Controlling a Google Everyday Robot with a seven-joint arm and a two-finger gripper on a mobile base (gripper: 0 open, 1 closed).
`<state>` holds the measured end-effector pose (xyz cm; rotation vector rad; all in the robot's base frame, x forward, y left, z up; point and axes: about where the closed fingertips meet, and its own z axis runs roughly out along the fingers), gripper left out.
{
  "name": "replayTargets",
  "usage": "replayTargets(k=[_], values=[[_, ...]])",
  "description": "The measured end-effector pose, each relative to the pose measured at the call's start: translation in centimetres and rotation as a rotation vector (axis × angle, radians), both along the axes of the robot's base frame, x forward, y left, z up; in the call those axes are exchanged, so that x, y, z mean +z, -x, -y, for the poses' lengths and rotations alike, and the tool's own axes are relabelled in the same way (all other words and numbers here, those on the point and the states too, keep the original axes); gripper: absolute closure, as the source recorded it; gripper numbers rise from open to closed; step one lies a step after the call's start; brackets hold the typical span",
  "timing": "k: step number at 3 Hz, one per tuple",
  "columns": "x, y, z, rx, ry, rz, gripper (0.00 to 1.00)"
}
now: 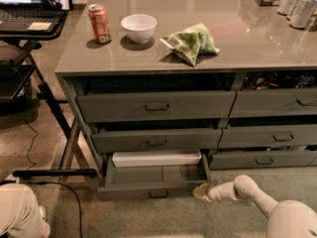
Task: Close bottom drawer
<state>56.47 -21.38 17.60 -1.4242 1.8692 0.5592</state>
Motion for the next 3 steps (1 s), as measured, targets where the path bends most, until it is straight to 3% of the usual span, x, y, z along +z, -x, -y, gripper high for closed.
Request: replayTargets(k=[1,2,3], values=[[0.5,-2.2,-2.4,0.052,-0.028,0.023,0.59],[0.5,-2.1,-2.4,0.052,-0.028,0.023,0.35],[1.5,-5.3,-4.1,0.086,-0.028,0.050,0.12]])
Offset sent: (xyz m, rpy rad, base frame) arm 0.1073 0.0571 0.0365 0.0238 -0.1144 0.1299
